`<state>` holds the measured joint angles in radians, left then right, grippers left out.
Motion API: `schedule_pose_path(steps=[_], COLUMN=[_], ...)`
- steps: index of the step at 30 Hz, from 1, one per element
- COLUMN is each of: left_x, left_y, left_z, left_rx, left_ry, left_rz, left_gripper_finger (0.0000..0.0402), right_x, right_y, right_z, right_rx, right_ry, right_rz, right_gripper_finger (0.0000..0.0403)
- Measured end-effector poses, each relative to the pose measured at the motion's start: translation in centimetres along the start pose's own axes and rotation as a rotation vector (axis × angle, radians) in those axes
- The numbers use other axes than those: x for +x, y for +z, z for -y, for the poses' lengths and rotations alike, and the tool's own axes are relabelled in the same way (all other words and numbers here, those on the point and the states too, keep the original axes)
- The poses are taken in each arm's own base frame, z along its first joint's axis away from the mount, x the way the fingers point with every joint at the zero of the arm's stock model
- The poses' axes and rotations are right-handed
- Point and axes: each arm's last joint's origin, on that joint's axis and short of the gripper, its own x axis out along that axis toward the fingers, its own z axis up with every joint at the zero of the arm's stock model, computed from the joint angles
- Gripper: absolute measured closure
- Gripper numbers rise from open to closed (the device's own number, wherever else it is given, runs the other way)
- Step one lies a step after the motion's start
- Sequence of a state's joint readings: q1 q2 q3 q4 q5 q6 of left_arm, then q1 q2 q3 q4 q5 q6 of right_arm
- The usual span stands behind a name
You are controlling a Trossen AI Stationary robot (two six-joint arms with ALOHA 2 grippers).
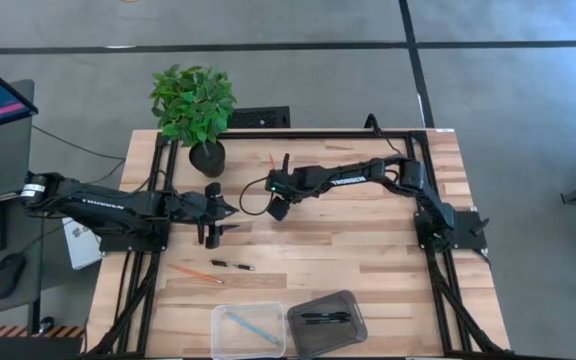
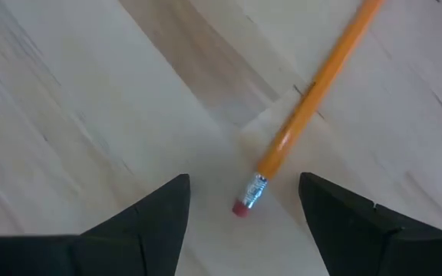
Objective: Sort pens & pencils
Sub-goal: Put the top orange pencil into the transparent bin
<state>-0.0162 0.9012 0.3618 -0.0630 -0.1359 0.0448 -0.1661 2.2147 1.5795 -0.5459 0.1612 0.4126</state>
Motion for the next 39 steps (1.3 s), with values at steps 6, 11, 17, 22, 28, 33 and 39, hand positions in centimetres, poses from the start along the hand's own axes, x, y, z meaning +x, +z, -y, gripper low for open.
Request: schedule_pose_path(steps=[6, 11, 17, 22, 28, 33, 39], left_x=[0.0, 0.0, 0.0, 0.0, 0.0, 0.0, 0.0], left_y=[-0.01, -0.02, -0.12, -0.17, -0.17, -0.18, -0.21], left_z=[0.0, 0.0, 0.01, 0.01, 0.01, 0.01, 0.01], left_rx=[-0.003, -0.003, -0.002, -0.001, -0.005, -0.006, -0.012], left_ry=[0.0, 0.0, 0.0, -0.001, 0.0, 0.0, 0.0], left_rz=[-0.001, -0.003, -0.012, -0.018, -0.018, -0.018, -0.022], left_gripper_finger=[0.0193, 0.0193, 0.0193, 0.0193, 0.0193, 0.0193, 0.0193], right_x=[0.45, 0.52, 0.57, 0.58, 0.62, 0.62, 1.08], right_y=[-0.05, -0.08, -0.12, -0.25, -0.34, -0.36, -0.47], right_z=[-0.06, -0.07, -0.05, 0.01, 0.04, 0.18, 0.73], right_rx=[0.006, 0.006, 0.006, 0.003, 0.002, 0.007, 0.018], right_ry=[-0.004, -0.006, -0.008, -0.013, -0.01, 0.04, 0.059], right_rz=[0.003, 0.004, 0.0, -0.016, -0.026, -0.058, -0.099], right_gripper_finger=[0.0133, 0.0133, 0.0133, 0.014, 0.0184, 0.0229, 0.0272])
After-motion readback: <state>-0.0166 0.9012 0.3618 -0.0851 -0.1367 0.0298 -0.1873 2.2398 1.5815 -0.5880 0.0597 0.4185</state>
